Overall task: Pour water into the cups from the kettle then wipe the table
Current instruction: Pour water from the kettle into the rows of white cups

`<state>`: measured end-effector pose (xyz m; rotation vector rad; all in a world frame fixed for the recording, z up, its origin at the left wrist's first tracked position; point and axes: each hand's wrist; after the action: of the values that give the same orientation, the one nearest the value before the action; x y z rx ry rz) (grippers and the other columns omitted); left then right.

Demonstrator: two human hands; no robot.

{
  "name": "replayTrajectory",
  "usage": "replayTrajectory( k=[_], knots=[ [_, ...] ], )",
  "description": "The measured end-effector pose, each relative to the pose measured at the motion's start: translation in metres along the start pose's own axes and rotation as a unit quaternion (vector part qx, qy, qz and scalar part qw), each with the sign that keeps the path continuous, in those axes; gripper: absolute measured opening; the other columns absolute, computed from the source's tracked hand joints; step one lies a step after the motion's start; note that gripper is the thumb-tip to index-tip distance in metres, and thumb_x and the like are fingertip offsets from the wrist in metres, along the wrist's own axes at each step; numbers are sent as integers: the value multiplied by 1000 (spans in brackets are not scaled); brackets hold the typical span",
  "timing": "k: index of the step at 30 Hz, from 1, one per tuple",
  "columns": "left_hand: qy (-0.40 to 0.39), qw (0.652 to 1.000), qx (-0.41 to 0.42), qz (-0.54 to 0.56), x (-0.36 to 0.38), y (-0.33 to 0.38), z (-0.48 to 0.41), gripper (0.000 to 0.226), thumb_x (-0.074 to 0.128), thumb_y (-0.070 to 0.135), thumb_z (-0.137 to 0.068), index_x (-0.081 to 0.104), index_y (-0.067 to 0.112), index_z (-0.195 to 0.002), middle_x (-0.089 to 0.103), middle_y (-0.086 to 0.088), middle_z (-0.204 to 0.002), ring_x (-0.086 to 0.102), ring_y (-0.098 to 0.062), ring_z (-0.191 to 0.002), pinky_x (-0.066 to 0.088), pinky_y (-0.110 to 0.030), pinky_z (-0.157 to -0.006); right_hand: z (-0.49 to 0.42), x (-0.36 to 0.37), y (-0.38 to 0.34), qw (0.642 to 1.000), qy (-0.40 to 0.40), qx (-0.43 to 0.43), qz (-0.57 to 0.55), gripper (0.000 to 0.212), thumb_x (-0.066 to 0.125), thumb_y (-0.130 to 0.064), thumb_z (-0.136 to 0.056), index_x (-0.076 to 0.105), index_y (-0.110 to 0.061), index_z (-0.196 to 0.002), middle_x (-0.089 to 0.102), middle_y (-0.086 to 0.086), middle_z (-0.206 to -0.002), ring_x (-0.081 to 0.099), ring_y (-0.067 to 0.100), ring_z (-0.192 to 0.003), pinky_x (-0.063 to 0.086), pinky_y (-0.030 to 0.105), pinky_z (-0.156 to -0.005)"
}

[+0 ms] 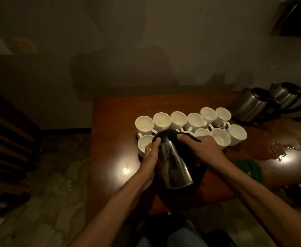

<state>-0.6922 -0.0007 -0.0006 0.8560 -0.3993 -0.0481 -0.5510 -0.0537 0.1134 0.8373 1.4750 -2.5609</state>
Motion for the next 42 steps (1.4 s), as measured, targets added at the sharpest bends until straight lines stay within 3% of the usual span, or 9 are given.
replayTrajectory(
  k=[4, 7, 11, 18, 23, 27, 34, 39, 42],
  knots=[
    [9, 1000, 14, 12, 0, -2, -5, 62, 59, 65, -85, 55, 31, -137, 68, -3, -127, 65, -23, -114, 52, -45, -100, 3, 4, -1, 1000, -9, 5, -20, 37, 71, -52, -84, 69, -17, -75, 71, -7, -61, 66, 0, -53, 43, 14, -45],
    [31, 999, -4, 29, -2, -2, -3, 68, 59, 68, -80, 52, 34, -139, 67, -2, -126, 63, -24, -113, 52, -40, -89, 0, 8, 3, 999, -14, 25, -36, 41, 71, -55, -82, 72, -15, -89, 75, 0, -79, 72, 12, -70, 49, 19, -52],
    [43, 998, -8, 36, -3, -3, 1, 83, 59, 70, -69, 49, 32, -142, 65, -2, -126, 61, -23, -113, 52, -41, -88, -4, 10, 5, 999, -22, 25, -36, 41, 70, -55, -84, 72, -15, -89, 74, 0, -78, 70, 10, -64, 46, 16, -48],
    [25, 998, -23, 46, -9, 5, 0, 56, 55, 58, -90, 55, 29, -137, 69, -6, -120, 64, -27, -110, 50, -50, -102, 0, 19, -1, 999, -4, 37, -37, 41, 70, -56, -82, 72, -15, -86, 74, 0, -76, 71, 10, -63, 48, 19, -50],
    [-28, 999, -32, -1, -20, 18, 2, 49, 49, 55, -96, 52, 30, -138, 66, -7, -124, 63, -26, -111, 51, -44, -95, 10, 27, -11, 997, 26, 55, -42, 40, 70, -55, -83, 71, -15, -82, 72, -3, -69, 66, 4, -54, 44, 16, -46],
    [-67, 996, -53, -29, -32, 24, 4, 60, 53, 63, -86, 54, 30, -137, 67, -9, -127, 64, -28, -115, 53, -46, -98, 21, 41, -15, 994, 74, 67, -52, 41, 73, -54, -81, 70, -14, -78, 71, -2, -65, 65, 4, -49, 42, 15, -43],
    [-68, 994, -72, -50, -43, 19, 4, 80, 57, 71, -70, 54, 29, -137, 66, -7, -128, 63, -25, -115, 53, -37, -84, 33, 56, -15, 991, 98, 80, -47, 37, 72, -51, -83, 70, -16, -73, 69, -5, -60, 62, 1, -47, 41, 14, -43],
    [-73, 994, -78, -26, -46, 15, -2, 64, 57, 63, -83, 54, 29, -137, 66, -8, -129, 63, -27, -117, 53, -44, -98, 32, 57, -19, 992, 101, 78, -21, 39, 71, -52, -84, 71, -14, -75, 70, -3, -61, 62, 3, -46, 40, 13, -41],
    [-81, 993, -80, -22, -45, 13, -5, 80, 67, 73, -72, 51, 31, -138, 65, -7, -130, 63, -28, -118, 51, -48, -102, 31, 56, -24, 992, 97, 86, -4, 42, 70, -55, -83, 72, -13, -77, 72, 0, -66, 65, 7, -51, 43, 17, -45]
  ],
)
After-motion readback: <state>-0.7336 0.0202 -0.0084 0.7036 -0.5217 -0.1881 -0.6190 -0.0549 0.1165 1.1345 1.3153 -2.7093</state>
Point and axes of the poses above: each hand's wrist, its own z-axis away from the middle knuckle, its own x-axis out of the palm, y = z × x
